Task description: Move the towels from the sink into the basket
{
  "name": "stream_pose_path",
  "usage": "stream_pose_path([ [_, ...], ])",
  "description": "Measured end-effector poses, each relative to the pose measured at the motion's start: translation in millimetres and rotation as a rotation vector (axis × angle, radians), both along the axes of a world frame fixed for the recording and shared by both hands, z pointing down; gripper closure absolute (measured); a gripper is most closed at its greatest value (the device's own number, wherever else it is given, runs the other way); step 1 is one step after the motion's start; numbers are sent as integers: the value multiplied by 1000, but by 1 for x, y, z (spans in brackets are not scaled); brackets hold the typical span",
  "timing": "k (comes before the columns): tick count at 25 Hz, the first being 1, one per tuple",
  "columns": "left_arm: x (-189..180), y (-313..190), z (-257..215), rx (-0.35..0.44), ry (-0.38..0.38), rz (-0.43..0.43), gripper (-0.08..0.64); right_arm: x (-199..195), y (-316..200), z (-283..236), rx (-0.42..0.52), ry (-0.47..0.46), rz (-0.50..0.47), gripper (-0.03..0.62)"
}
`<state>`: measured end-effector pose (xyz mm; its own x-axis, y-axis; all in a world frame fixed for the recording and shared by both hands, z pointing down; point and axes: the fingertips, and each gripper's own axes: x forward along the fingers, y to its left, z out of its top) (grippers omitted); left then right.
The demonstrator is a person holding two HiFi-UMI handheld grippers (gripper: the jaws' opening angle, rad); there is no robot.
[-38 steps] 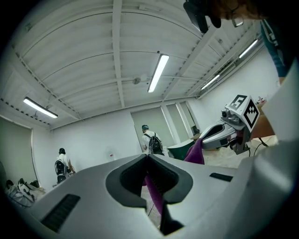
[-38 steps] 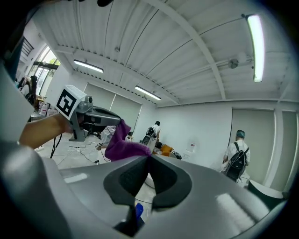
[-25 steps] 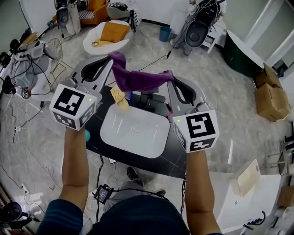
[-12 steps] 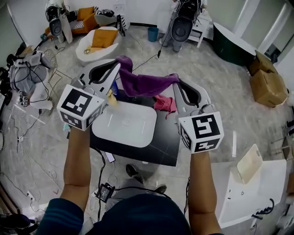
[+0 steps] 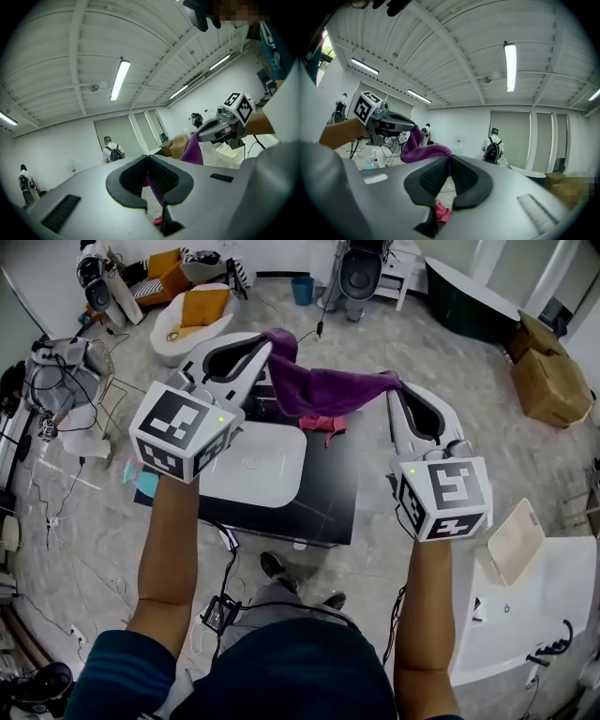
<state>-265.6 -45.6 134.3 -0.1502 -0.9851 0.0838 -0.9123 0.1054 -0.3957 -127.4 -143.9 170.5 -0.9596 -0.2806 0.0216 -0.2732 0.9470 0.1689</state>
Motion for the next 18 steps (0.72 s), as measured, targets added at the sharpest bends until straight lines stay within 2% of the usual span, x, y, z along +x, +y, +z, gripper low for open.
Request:
stream_pose_path([
  [8,93,-50,10,-35,-10,102,541,96,-33,4,-8,-14,80,571],
  [18,217,-124,16,-77,-45,318,541,218,-81,8,-28,-25,249,571],
])
